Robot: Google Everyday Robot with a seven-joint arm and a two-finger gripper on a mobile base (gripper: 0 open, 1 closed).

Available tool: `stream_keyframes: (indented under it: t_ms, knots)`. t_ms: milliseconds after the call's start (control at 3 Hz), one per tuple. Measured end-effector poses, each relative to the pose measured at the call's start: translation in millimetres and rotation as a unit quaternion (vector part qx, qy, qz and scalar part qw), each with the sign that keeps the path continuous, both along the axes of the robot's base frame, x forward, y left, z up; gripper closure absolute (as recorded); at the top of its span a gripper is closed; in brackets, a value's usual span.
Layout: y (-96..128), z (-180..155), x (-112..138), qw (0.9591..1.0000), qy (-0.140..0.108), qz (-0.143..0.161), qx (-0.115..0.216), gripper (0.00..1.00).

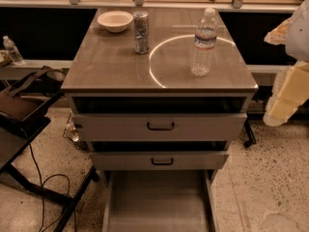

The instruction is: Knock water bottle over

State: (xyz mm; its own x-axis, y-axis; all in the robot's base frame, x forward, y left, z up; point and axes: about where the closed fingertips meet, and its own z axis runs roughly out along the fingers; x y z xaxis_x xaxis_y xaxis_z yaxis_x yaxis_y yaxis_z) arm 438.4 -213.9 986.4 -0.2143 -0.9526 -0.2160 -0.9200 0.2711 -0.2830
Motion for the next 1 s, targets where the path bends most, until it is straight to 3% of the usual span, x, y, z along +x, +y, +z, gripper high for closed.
stream_keyframes:
  t_ms: [333,667,1000]
  knots:
    - [-0.5,0.5,1.7,1.0000,-0.004,-0.004,0.005,0.00]
    - [-7.2,7.2,21.0,0.9962,-0.043,-0.045,0.061,0.00]
    - [-27.9,-9.1,26.8,0.9818,-0.073,-0.098,0.146,0.00]
